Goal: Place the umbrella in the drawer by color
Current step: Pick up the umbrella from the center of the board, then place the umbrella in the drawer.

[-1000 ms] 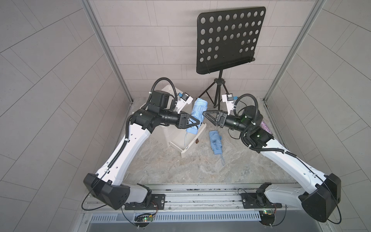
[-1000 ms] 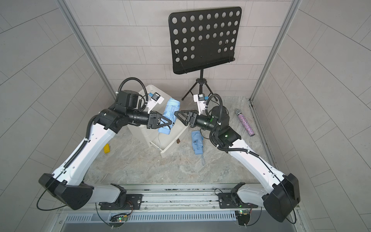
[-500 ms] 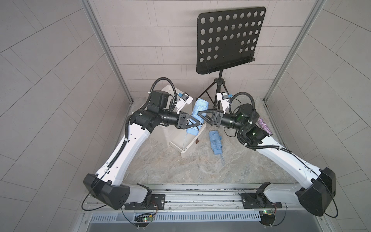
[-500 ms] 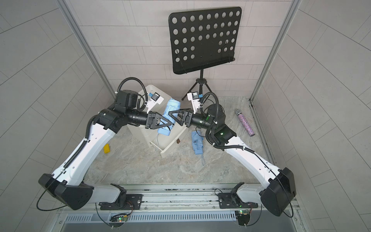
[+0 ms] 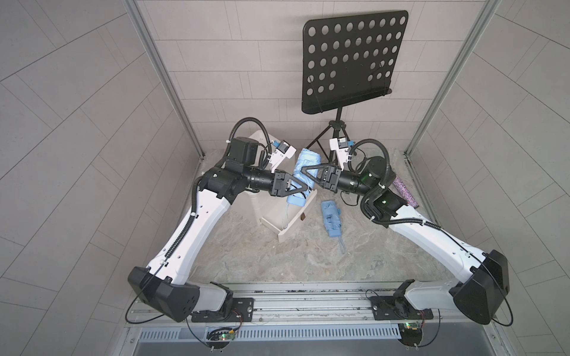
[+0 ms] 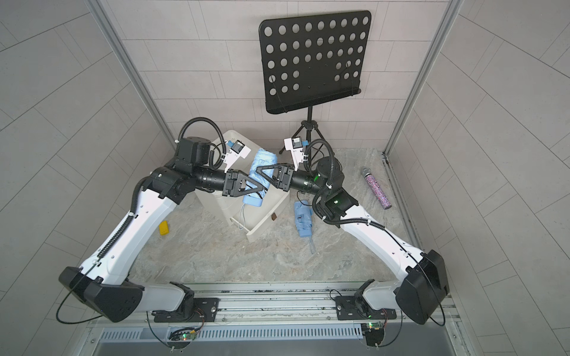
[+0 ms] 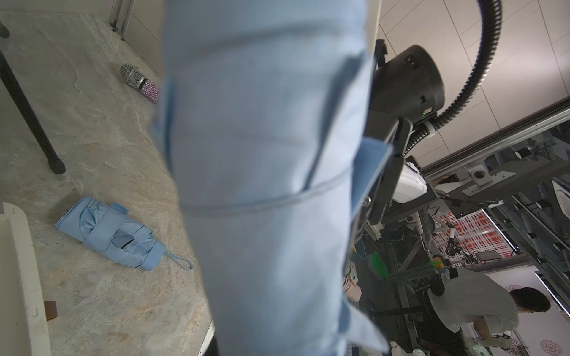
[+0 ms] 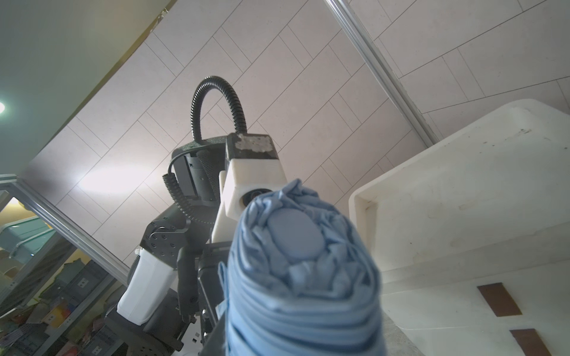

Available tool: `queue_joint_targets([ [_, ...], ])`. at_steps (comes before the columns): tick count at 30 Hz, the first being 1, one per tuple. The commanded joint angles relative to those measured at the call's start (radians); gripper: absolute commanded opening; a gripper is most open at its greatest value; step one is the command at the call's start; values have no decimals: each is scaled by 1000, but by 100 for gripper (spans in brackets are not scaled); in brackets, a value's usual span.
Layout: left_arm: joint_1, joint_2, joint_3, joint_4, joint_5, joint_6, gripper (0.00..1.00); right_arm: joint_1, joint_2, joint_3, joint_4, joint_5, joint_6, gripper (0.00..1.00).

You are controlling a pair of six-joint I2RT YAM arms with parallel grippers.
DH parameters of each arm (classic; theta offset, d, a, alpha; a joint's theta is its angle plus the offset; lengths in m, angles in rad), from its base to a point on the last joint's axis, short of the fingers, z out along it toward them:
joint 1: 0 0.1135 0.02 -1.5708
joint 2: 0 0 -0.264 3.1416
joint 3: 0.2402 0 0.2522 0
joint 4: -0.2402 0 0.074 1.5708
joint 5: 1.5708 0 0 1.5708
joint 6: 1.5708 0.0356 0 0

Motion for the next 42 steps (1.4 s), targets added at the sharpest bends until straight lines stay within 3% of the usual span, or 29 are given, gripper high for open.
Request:
queue_joint_targets([
  [1,-10,-28,4,32,35,13,45,9,6,9,48,-2,1,29],
  [4,-10,-24,14,6,20,35,62,8,-5,14,26,11,-9,29],
  [7,-8,-15,43,-55,4,87,67,7,-24,28,-33,40,-37,28],
  [14,56,-37,43,-104,-17,142,69,-27,-86,33,-194,158,-112,27],
  [18,149,-59,45,-145,-47,193,69,-49,-87,40,-274,206,-123,27],
  [23,243,-90,75,-228,-157,309,69,-55,-48,56,-344,262,-123,27],
  [30,245,-164,50,-256,-361,462,69,-55,61,80,-424,354,-34,26],
  [42,199,-183,-75,-178,-436,513,70,6,311,188,-494,448,126,24],
])
